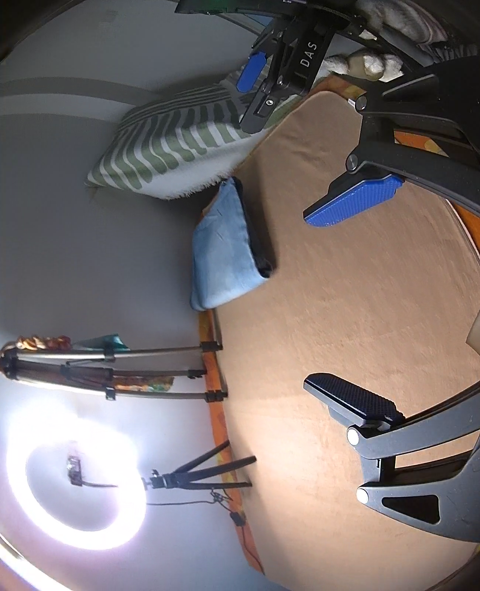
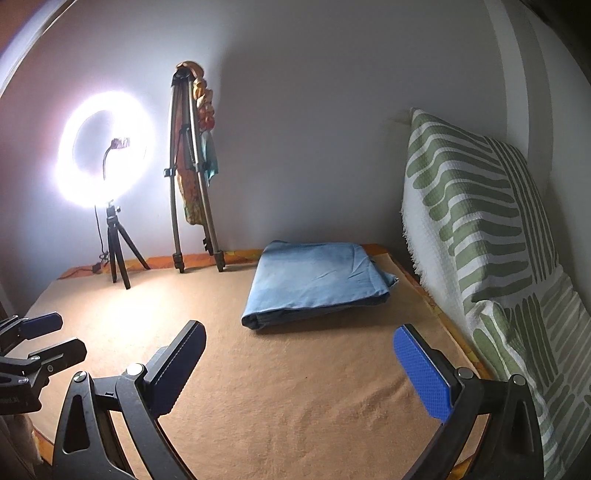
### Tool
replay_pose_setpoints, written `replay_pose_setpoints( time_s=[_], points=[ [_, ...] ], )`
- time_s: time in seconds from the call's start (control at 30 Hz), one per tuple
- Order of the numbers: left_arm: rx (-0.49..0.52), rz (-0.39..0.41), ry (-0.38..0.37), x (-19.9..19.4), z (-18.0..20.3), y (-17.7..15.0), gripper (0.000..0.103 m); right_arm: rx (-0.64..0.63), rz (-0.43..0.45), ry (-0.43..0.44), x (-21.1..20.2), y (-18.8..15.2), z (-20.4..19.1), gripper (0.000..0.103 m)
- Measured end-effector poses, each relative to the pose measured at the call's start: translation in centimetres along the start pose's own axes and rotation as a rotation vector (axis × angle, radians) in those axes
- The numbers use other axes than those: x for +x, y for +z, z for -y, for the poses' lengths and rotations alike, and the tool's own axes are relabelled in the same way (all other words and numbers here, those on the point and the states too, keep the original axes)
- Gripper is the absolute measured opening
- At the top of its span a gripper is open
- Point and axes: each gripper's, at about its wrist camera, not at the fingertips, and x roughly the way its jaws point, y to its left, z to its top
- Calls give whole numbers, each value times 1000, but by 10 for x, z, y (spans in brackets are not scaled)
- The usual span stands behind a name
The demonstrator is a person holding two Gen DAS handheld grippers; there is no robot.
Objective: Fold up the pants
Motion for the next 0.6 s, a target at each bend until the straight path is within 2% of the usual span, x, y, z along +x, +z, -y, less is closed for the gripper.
replay_pose_setpoints(
  time_s=[0.3, 0.6],
  points=[
    [-5, -32, 38, 3, -11, -7, 82, -25, -30, 17, 13, -8, -16, 103],
    [-13, -4, 59, -12, -19, -7, 82, -41, -39, 23, 18, -10, -27, 103]
  ],
)
